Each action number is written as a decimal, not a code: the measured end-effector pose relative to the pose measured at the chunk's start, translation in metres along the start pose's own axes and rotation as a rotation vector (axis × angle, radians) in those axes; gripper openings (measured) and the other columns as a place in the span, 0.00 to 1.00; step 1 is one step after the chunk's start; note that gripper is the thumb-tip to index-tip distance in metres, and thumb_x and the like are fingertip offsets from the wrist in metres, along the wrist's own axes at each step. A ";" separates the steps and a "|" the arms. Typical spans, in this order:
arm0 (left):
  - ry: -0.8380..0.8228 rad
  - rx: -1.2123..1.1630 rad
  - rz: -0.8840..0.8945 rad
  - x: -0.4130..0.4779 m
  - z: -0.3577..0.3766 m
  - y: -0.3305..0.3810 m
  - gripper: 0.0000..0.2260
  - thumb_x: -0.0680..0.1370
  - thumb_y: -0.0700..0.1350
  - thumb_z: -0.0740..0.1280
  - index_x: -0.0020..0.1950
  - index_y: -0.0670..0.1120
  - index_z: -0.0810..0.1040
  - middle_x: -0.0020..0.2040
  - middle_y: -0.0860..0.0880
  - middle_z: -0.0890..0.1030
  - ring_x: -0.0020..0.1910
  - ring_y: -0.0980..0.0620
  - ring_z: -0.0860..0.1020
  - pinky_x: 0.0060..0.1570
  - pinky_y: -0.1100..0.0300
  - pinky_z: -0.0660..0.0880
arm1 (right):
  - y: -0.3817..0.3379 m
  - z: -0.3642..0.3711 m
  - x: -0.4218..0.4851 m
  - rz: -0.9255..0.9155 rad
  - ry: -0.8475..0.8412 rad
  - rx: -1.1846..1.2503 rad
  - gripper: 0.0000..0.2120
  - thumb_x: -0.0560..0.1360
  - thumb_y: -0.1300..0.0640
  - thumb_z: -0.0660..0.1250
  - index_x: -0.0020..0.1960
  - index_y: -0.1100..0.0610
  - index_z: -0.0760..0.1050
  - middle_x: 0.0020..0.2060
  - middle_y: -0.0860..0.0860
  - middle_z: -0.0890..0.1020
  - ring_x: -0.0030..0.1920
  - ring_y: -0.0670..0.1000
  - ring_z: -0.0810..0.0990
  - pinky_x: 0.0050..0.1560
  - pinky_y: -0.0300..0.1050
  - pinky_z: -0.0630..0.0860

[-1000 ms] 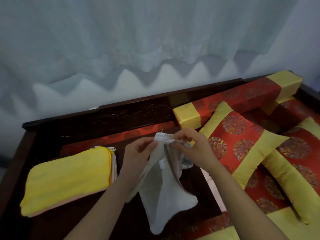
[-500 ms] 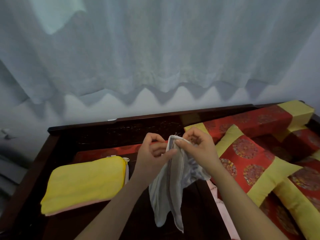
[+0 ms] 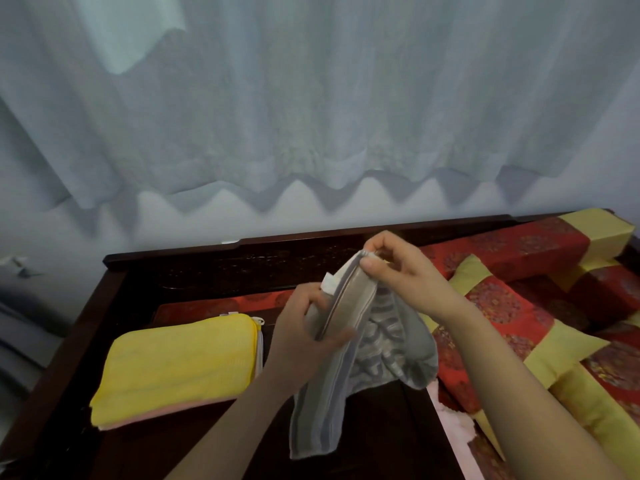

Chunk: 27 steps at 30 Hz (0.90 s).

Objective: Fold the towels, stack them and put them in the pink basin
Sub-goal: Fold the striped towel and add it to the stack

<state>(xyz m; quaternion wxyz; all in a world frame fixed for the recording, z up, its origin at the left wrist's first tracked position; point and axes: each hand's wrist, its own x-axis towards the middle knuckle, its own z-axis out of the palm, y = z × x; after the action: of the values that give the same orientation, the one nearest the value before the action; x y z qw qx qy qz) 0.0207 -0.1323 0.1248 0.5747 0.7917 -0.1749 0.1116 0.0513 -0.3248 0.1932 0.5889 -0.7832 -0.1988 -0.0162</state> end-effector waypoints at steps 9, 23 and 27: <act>-0.104 -0.033 0.005 -0.003 -0.013 -0.020 0.22 0.71 0.53 0.72 0.63 0.58 0.71 0.60 0.60 0.73 0.61 0.55 0.73 0.56 0.64 0.73 | -0.035 -0.021 0.000 -0.095 -0.049 0.140 0.01 0.76 0.61 0.63 0.47 0.58 0.72 0.36 0.44 0.78 0.38 0.43 0.75 0.41 0.35 0.73; -0.625 0.230 -0.136 -0.023 -0.019 -0.067 0.14 0.72 0.55 0.70 0.55 0.54 0.77 0.53 0.60 0.77 0.54 0.63 0.75 0.52 0.61 0.75 | -0.016 -0.047 0.007 -0.072 0.422 0.085 0.05 0.78 0.60 0.64 0.46 0.51 0.74 0.36 0.43 0.79 0.37 0.41 0.77 0.41 0.36 0.74; -0.129 -0.185 -0.319 -0.017 -0.052 -0.045 0.06 0.73 0.47 0.71 0.45 0.47 0.77 0.40 0.53 0.80 0.40 0.54 0.79 0.38 0.60 0.76 | 0.009 -0.072 0.002 -0.004 0.707 -0.073 0.04 0.77 0.50 0.63 0.44 0.46 0.70 0.37 0.46 0.73 0.39 0.45 0.72 0.44 0.45 0.69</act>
<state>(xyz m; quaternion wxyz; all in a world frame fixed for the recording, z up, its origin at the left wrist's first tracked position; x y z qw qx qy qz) 0.0249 -0.0681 0.0950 0.6431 0.7586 -0.0930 -0.0484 0.0708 -0.3933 0.2076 0.5930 -0.7492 0.0167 -0.2945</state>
